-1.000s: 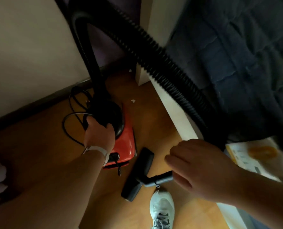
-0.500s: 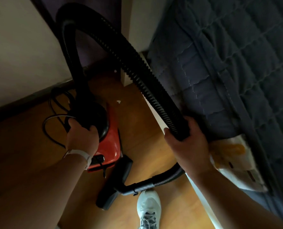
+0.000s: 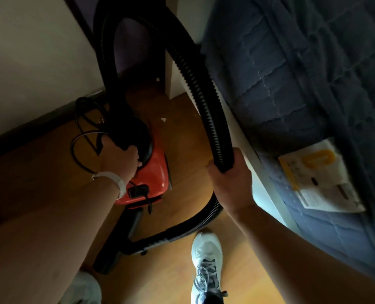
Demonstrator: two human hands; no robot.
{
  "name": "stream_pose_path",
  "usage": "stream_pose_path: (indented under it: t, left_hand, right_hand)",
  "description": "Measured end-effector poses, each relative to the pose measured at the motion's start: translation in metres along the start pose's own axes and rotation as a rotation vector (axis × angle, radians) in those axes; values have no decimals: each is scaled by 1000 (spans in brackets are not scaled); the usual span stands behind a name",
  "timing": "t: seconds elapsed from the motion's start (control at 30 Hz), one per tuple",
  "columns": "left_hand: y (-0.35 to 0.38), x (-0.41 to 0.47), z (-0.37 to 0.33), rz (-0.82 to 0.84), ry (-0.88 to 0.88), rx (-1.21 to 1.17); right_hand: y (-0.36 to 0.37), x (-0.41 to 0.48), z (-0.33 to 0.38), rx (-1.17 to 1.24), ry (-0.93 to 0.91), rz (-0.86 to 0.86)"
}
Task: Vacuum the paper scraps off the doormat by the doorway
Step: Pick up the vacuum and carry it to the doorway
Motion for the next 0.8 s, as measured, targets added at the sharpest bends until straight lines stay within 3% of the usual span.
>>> stream_pose_path:
  t: [0.27, 0.8]
  left_hand:
    - [-24, -38, 3, 84, 62, -44]
    - [-203, -247, -20, 69, 118, 246]
  right_hand:
    - [-21, -22, 37, 101, 33, -19]
    - [-147, -167, 184, 90, 134, 46]
Point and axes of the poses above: each hand's wrist, its own x-axis towards the middle knuckle, its own y-axis out of the palm, z = x × y, the point moved 5 cm from there along x, towards the middle knuckle, and after that the axes turned 5 degrees about -y, right-handed, at the moved point
